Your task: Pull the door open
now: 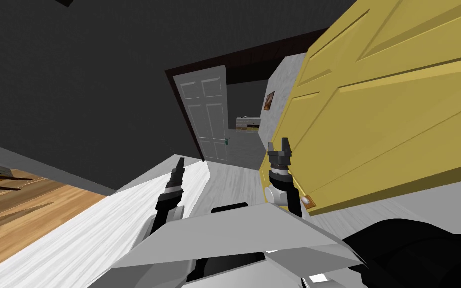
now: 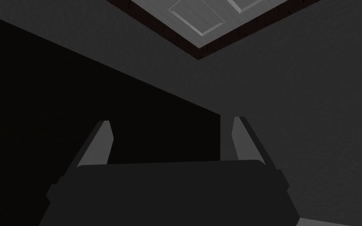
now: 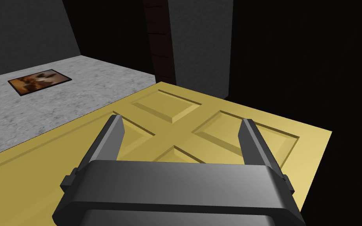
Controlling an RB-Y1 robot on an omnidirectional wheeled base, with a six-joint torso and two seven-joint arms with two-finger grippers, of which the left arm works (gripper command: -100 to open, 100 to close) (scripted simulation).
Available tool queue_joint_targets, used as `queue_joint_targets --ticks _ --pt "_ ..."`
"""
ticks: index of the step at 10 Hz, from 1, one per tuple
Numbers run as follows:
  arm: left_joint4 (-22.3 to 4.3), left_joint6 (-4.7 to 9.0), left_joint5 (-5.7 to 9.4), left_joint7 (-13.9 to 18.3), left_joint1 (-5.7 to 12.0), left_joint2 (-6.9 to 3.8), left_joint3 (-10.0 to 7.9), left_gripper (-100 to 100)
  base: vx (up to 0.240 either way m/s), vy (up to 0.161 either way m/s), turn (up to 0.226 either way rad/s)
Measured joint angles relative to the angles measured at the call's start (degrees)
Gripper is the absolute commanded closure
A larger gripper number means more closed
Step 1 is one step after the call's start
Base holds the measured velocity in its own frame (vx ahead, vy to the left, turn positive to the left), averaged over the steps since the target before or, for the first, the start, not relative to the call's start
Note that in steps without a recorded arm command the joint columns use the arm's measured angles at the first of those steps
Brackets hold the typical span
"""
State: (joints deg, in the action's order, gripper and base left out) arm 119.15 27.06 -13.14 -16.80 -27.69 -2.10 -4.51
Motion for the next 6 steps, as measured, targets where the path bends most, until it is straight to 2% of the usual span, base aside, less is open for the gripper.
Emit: queue_joint_targets --ticks 6 --pt "-4.3 2.81 -2.70 -9.2 0.60 -0.96 -1.84 -100 0.088 -0.026 -0.027"
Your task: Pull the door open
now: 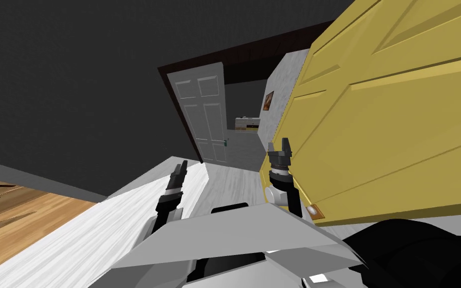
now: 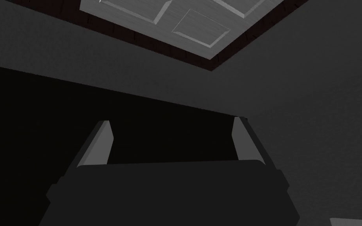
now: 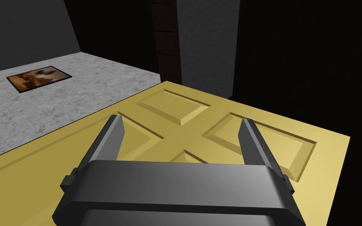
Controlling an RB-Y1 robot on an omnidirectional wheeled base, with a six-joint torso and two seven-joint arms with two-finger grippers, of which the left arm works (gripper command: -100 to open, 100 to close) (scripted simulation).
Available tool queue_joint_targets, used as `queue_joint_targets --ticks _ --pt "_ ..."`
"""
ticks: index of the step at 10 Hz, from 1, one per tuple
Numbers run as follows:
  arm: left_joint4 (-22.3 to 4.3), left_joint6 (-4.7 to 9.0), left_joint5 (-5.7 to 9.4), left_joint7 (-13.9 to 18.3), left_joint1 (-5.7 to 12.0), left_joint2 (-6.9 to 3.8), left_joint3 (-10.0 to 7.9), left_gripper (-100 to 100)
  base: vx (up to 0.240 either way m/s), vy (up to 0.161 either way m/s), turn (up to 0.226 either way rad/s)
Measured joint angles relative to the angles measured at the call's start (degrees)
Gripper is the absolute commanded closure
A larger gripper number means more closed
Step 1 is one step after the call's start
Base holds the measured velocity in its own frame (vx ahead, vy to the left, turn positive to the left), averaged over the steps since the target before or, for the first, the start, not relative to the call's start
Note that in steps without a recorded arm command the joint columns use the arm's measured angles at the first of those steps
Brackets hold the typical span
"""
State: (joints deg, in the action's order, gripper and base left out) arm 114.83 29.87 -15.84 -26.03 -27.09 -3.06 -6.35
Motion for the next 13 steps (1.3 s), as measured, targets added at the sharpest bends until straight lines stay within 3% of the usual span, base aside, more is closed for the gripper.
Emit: queue_joint_targets --ticks 13 --pt "-9.4 5.58 -5.59 -18.8 1.90 -1.44 -4.03 -100 0.078 -0.027 -0.027"
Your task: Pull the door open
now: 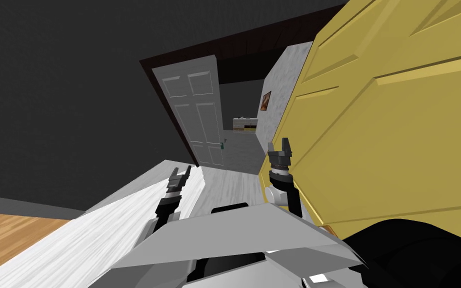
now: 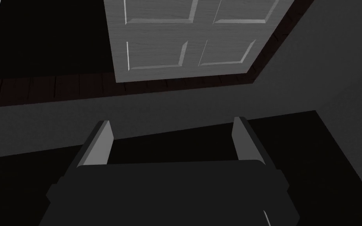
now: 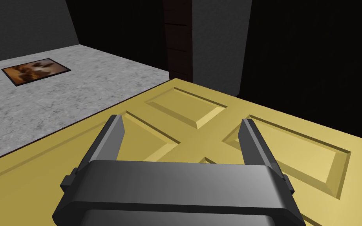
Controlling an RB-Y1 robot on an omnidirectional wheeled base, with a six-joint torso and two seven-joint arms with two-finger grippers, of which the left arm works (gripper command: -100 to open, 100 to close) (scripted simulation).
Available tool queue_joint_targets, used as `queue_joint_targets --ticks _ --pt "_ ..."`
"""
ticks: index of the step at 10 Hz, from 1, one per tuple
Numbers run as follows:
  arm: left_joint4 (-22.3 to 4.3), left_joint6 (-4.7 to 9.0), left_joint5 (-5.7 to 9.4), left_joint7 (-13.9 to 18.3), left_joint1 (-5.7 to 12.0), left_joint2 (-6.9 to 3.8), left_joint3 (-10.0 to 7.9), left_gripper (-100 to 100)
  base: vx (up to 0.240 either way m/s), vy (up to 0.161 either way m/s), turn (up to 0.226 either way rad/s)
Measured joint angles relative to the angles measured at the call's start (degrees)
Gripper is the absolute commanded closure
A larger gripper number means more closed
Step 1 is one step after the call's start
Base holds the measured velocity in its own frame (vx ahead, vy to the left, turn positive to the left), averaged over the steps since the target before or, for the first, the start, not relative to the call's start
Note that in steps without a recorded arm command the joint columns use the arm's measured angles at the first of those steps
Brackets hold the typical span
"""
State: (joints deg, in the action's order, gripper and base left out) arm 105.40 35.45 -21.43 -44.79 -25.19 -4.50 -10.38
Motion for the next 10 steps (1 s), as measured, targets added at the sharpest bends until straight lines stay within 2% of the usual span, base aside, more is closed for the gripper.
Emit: queue_joint_targets --ticks 10 --pt "-7.6 4.30 -4.67 -14.9 1.60 -0.60 -3.25 -100 0.076 -0.024 -0.028"
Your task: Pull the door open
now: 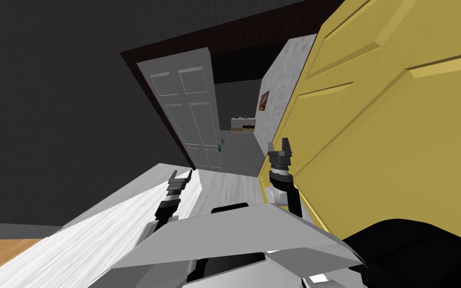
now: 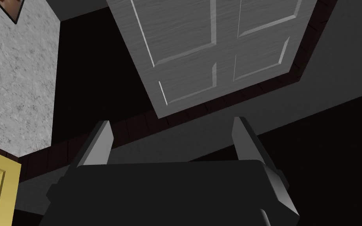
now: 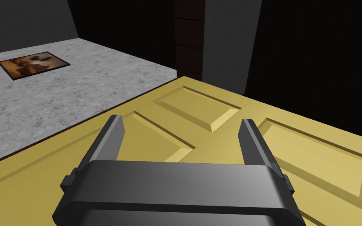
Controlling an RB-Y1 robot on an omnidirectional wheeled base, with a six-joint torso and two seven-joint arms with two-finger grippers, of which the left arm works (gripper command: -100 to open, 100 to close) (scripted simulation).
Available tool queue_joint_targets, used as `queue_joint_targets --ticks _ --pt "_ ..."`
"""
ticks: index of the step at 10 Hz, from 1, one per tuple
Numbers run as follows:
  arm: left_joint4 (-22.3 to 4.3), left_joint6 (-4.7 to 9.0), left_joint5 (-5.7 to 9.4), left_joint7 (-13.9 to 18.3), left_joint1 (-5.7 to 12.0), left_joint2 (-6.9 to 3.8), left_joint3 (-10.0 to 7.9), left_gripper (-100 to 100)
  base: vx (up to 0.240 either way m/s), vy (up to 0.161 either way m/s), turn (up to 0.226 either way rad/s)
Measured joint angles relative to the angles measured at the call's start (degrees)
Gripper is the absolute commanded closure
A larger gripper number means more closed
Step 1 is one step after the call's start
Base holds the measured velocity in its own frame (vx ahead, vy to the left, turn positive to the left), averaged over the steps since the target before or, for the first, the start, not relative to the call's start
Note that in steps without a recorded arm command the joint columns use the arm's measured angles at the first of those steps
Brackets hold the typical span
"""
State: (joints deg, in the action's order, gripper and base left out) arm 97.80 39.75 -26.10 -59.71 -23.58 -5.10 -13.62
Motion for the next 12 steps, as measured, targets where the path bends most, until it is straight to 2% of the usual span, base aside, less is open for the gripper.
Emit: queue_joint_targets --ticks 12 --pt "-8.2 5.09 -5.05 -16.5 1.44 -0.09 -3.56 -100 0.073 -0.021 -0.027"
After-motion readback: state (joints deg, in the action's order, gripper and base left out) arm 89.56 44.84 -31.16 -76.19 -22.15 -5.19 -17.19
